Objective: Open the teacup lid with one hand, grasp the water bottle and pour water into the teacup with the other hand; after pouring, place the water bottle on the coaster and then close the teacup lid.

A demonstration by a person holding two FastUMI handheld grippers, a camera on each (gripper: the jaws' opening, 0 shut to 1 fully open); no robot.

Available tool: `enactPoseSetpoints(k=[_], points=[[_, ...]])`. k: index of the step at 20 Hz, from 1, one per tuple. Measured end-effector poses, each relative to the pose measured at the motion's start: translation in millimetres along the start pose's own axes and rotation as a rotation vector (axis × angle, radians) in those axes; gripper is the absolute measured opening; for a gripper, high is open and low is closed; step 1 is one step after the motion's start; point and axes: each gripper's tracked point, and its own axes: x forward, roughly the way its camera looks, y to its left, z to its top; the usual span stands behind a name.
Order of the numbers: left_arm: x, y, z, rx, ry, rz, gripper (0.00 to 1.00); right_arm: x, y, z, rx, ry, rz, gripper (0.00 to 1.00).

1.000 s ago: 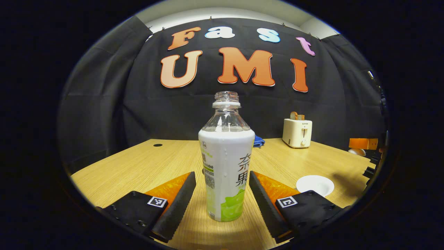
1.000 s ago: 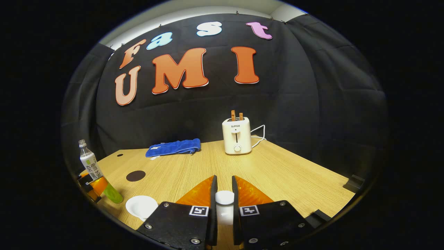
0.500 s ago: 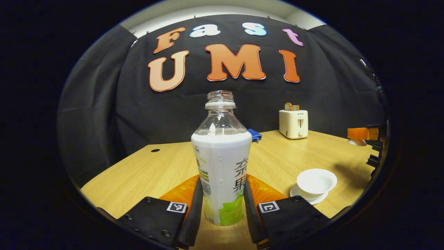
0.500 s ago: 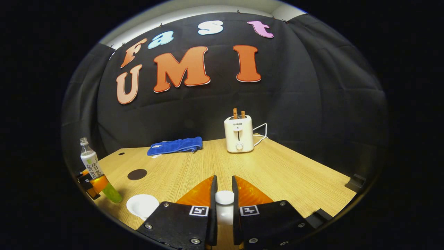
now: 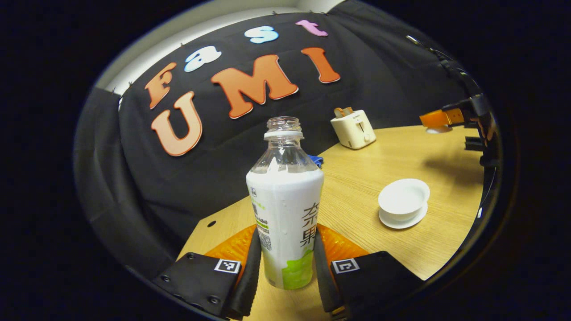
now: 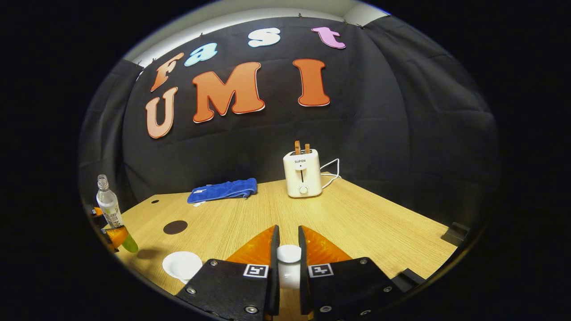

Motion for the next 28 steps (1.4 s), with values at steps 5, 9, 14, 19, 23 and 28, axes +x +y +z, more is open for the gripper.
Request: enactPoseSetpoints(k=[5,9,14,19,23,28], points=[[5,-12,7,0.258,0.031,-0.028,0.58,-1,-2,1,0.007,0.002,0.001,0.18],[11,-23,2,0.445,0.072,-0.082,0.6,-2,-6,3,0.022,-0.001,0.001,0.18],[12,-27,1,0.668,0.098,-0.128,0.6,-2,-11,1,0.03,0.004,-0.009,0.18],[28,-39,0,0.827,0.127,-0.184,0.6,-1,-7,-1,0.02,0.011,-0.002,0.18],[32,-40,-3,0.945,0.151,-0.21,0.58,0,-4,-3,0.012,0.019,0.006,0.18],[36,-41,0,1.061,0.176,-0.246,0.58,0,-4,-5,0.011,0.024,0.007,0.18]])
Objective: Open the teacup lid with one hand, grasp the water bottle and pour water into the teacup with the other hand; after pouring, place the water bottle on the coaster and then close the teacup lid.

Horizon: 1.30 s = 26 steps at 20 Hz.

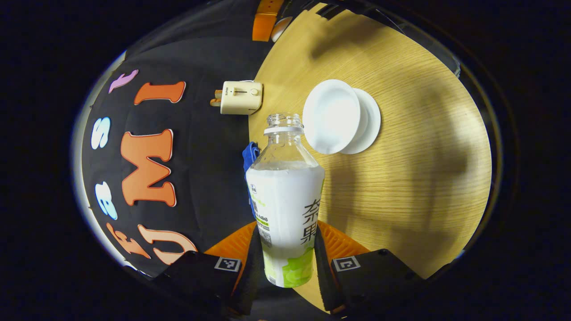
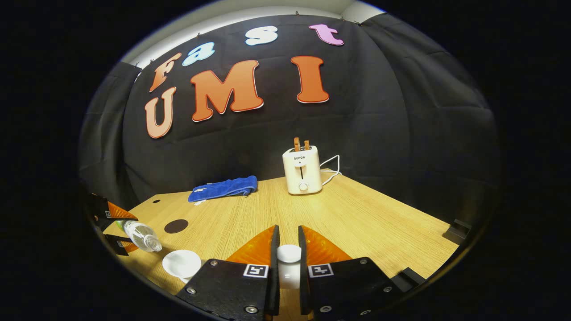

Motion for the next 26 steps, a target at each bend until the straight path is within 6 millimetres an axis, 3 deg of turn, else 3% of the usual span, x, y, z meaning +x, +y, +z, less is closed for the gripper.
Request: enactPoseSetpoints(k=[15,26], points=[[-3,5,4,0.269,0.065,-0.057,0.6,-1,2,1,0.001,0.002,0.019,0.18],[-9,29,13,0.431,0.095,-0.016,0.6,-2,2,0,-0.001,0.006,0.023,0.18]])
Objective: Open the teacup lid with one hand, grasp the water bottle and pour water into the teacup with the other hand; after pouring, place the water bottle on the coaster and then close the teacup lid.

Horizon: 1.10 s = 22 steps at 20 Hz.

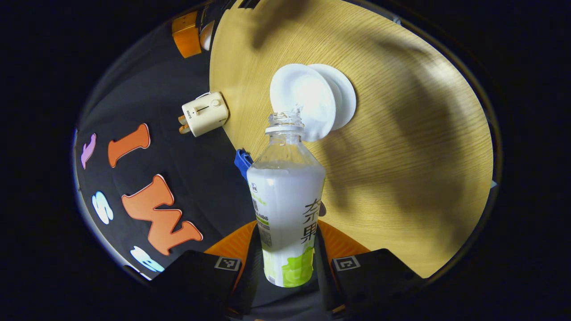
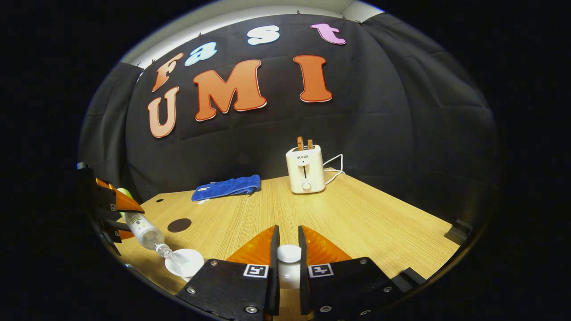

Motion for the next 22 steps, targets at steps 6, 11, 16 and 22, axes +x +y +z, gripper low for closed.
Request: enactPoseSetpoints(k=[6,11,16,22], points=[[-4,16,-1,0.108,0.016,0.04,0.61,1,-5,-1,0.005,0.002,-0.01,0.18],[-5,23,-1,0.184,0.025,0.048,0.63,1,-7,-1,0.003,0.003,-0.012,0.18],[-10,26,2,0.22,0.026,0.071,0.59,1,-8,-3,0.004,0.008,-0.013,0.18],[-4,8,2,0.077,-0.028,-0.017,0.61,0,-12,-1,0.017,0.005,-0.015,0.18]])
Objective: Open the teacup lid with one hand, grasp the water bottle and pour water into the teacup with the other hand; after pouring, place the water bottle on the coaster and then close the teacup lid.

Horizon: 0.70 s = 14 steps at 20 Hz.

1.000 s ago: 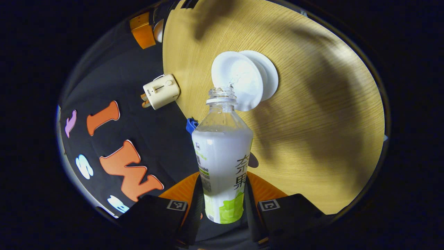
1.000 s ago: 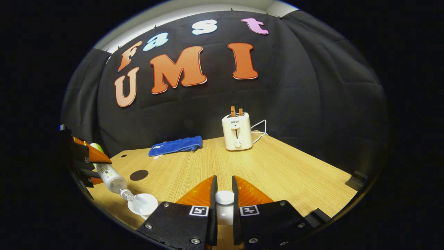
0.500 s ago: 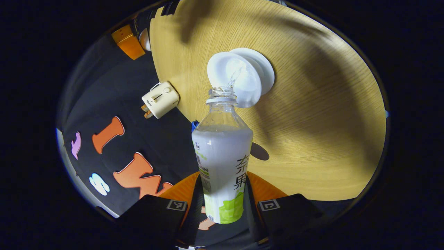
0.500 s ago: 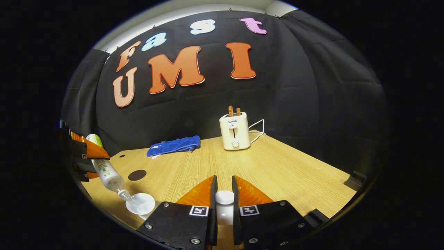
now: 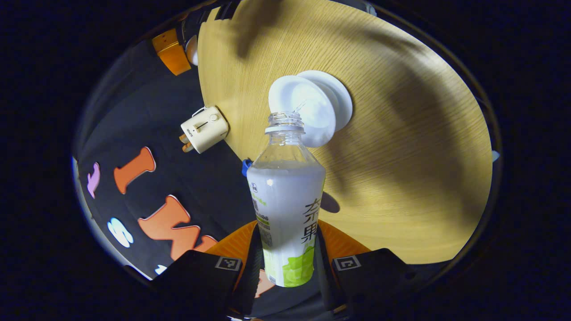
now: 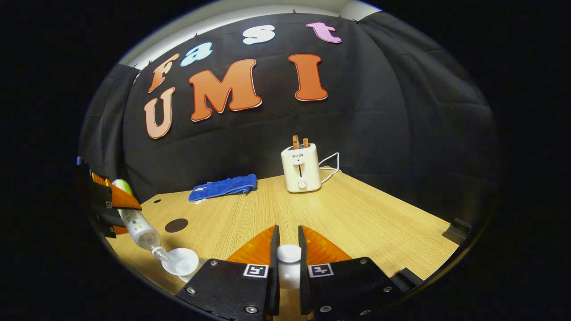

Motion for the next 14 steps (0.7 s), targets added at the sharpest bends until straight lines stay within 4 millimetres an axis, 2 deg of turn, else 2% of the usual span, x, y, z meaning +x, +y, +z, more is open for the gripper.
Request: enactPoseSetpoints(k=[6,8,10,11,14], points=[[14,-31,6,-0.239,-0.043,-0.036,0.58,1,-7,-1,0.029,0.003,-0.006,0.18],[11,-30,9,-0.349,-0.069,-0.007,0.61,1,-7,-2,0.035,0.008,-0.007,0.18],[13,-25,8,-0.483,-0.097,0.026,0.58,1,-7,-2,0.034,0.008,-0.007,0.18],[13,-26,9,-0.556,-0.112,0.032,0.63,2,-6,-2,0.033,0.008,-0.004,0.18],[11,-18,6,-0.75,-0.147,0.098,0.58,2,-2,-5,0.025,0.013,-0.001,0.18]])
